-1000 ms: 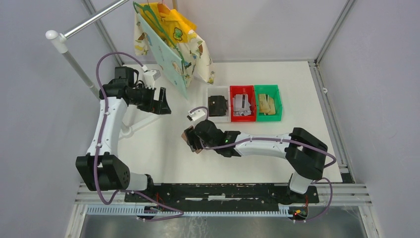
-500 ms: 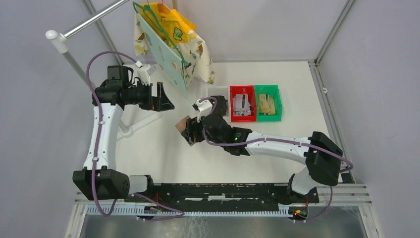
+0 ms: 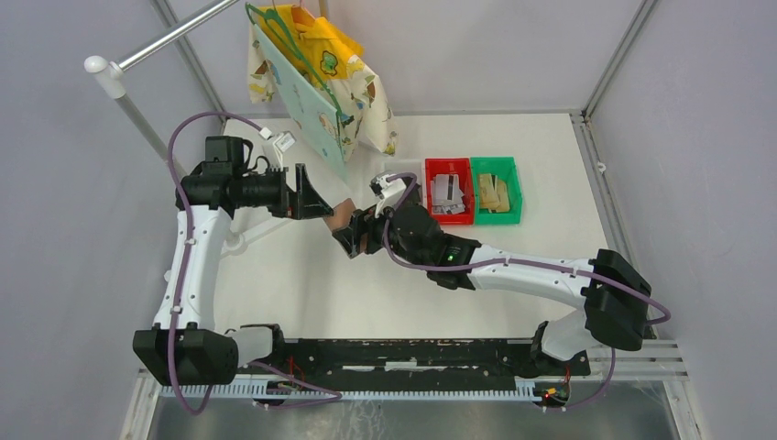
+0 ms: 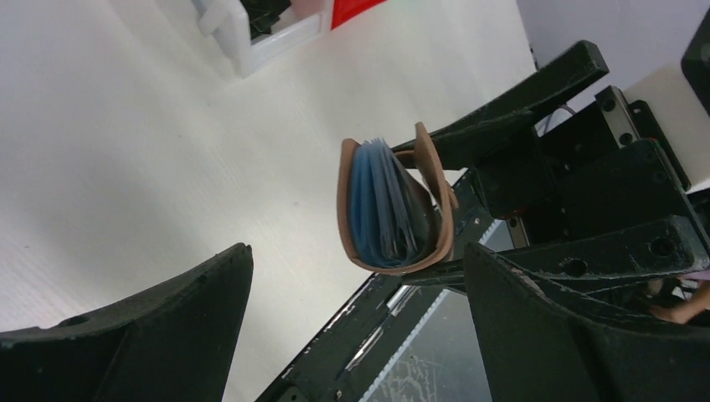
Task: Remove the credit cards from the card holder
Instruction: Pick up the card holder from the center of the board.
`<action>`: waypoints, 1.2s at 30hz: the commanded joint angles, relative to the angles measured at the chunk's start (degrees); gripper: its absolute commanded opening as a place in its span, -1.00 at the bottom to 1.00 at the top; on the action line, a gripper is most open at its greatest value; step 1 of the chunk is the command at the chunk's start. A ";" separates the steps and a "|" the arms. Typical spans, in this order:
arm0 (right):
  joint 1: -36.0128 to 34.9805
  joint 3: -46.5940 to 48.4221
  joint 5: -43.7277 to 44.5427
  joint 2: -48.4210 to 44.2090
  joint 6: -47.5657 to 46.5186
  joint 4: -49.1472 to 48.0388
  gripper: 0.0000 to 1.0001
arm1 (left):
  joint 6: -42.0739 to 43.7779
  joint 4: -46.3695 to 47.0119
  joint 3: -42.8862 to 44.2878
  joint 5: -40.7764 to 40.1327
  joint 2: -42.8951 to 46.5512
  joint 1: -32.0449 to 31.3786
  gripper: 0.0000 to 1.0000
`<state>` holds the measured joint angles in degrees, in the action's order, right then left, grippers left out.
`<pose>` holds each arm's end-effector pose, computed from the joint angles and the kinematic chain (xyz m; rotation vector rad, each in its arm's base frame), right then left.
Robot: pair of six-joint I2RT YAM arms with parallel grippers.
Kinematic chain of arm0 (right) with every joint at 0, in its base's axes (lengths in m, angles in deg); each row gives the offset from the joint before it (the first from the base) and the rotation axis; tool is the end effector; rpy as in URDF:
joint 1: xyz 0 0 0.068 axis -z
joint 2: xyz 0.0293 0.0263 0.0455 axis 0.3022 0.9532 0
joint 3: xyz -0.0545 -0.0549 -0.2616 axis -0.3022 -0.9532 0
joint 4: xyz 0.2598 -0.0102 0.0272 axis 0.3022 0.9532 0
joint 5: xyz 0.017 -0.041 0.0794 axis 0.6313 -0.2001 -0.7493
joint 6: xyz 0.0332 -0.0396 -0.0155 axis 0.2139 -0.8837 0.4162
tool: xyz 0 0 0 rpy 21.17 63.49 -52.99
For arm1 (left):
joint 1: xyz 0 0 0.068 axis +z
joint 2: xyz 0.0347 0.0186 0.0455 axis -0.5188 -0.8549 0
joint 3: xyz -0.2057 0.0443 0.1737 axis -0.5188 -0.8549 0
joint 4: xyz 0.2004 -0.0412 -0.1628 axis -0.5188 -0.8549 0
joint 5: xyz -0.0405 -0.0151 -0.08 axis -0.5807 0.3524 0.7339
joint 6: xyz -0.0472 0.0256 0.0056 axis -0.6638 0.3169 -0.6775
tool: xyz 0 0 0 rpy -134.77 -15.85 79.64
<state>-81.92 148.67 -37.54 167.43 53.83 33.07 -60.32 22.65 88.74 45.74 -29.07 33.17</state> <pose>0.1594 0.3124 0.3022 -0.3775 1.8145 0.9742 0.2250 -0.0199 0.3667 0.3806 2.2948 -1.0330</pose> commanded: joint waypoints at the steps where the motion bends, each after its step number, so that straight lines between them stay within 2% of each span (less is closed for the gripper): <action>1: 0.09 1.15 -1.39 -2.55 -1.08 -7.30 0.51 | -3.74 2.70 -0.90 6.56 2.66 -1.20 0.99; 12: 0.09 4.39 -4.02 -0.54 -2.19 -8.93 0.51 | -8.06 5.07 -2.59 9.85 4.39 -5.15 0.99; 15: 0.12 4.15 -4.29 -0.91 -2.60 -9.48 0.51 | -7.54 5.12 -2.88 9.32 4.71 -5.44 0.89; 19: 0.10 3.41 -4.41 -1.94 -3.35 -10.31 0.51 | -7.28 5.07 -3.48 8.83 4.36 -5.50 0.59; 23: 0.11 2.26 -4.48 -3.07 -4.67 -11.89 0.59 | -7.68 4.85 -3.25 9.25 3.33 -5.52 0.06; 25: 0.11 2.32 -5.28 -3.31 -5.22 -12.06 0.67 | -6.43 3.75 -2.18 9.50 2.78 -5.54 -0.24; 28: 0.15 3.19 -7.04 -3.41 -5.45 -10.47 0.80 | -4.70 2.76 -0.08 8.92 2.10 -5.52 -0.59; 31: 1.41 3.66 -11.82 -4.72 -5.12 -7.54 0.95 | -0.59 0.86 2.27 8.58 1.44 -5.55 -0.77; 36: 6.53 1.31 -25.84 -9.35 -4.43 -2.75 0.96 | 2.53 0.50 4.68 8.67 0.90 -5.53 -0.90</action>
<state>-78.80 149.76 -51.42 163.72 49.35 29.21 -62.81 23.04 89.07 52.80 -28.16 27.81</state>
